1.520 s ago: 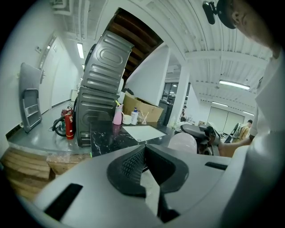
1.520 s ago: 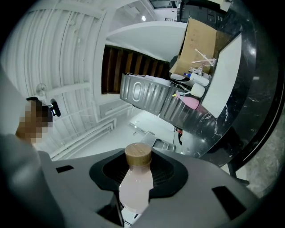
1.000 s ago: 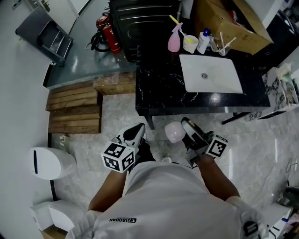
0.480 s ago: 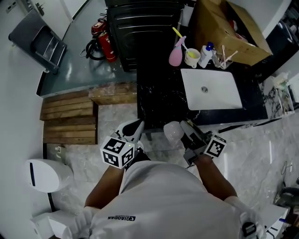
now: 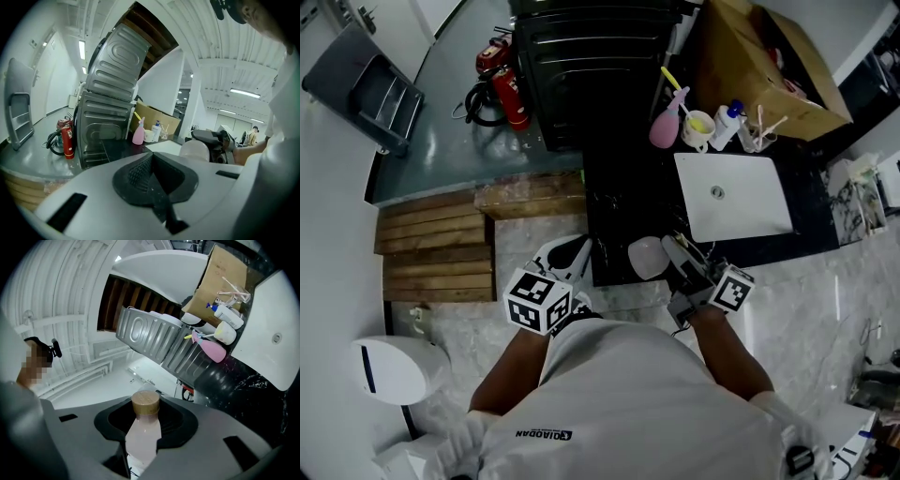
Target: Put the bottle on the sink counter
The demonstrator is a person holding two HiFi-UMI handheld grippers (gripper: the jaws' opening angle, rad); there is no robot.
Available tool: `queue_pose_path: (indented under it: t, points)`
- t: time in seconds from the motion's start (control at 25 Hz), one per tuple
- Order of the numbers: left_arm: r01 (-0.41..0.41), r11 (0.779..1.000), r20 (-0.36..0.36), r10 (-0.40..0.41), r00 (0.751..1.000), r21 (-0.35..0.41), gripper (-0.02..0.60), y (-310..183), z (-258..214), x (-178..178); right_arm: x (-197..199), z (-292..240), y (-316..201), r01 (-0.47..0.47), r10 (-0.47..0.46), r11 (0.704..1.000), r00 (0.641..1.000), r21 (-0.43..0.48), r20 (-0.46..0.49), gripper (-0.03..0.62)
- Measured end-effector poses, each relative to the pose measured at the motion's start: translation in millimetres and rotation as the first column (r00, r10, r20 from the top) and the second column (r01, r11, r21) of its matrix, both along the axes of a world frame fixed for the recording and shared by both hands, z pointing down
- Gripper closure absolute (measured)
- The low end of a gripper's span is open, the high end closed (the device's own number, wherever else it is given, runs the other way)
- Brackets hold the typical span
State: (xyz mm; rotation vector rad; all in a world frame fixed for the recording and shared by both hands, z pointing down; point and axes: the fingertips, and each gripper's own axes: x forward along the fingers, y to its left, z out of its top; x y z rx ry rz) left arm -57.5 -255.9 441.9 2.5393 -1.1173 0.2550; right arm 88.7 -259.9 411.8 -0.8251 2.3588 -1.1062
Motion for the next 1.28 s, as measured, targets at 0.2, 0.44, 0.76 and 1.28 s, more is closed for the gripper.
queue_pose_path:
  t: [0.2, 0.44, 0.76, 1.28]
  points:
    - [-0.044, 0.999, 0.000, 0.044, 0.999, -0.007, 0.568, -33, 5, -18, -18, -2, -27, -0.042, 0.042, 0.999, 0.999, 0.015, -0.007, 0.442]
    - [-0.117, 0.993, 0.003, 0.117, 0.993, -0.001, 0.568, -63, 8, -29, -28, -1, -48, -0.122, 0.122, 0.992, 0.992, 0.010, -0.020, 0.442]
    - [-0.172, 0.985, -0.016, 0.172, 0.985, -0.004, 0.568, -93, 17, -38, -41, 5, -73, -0.172, 0.172, 0.985, 0.983, 0.002, -0.071, 0.442]
    - [-0.101, 0.995, -0.020, 0.101, 0.995, 0.006, 0.568, -106, 22, -34, -37, 4, -102, -0.088, 0.092, 0.995, 0.988, 0.037, -0.122, 0.442]
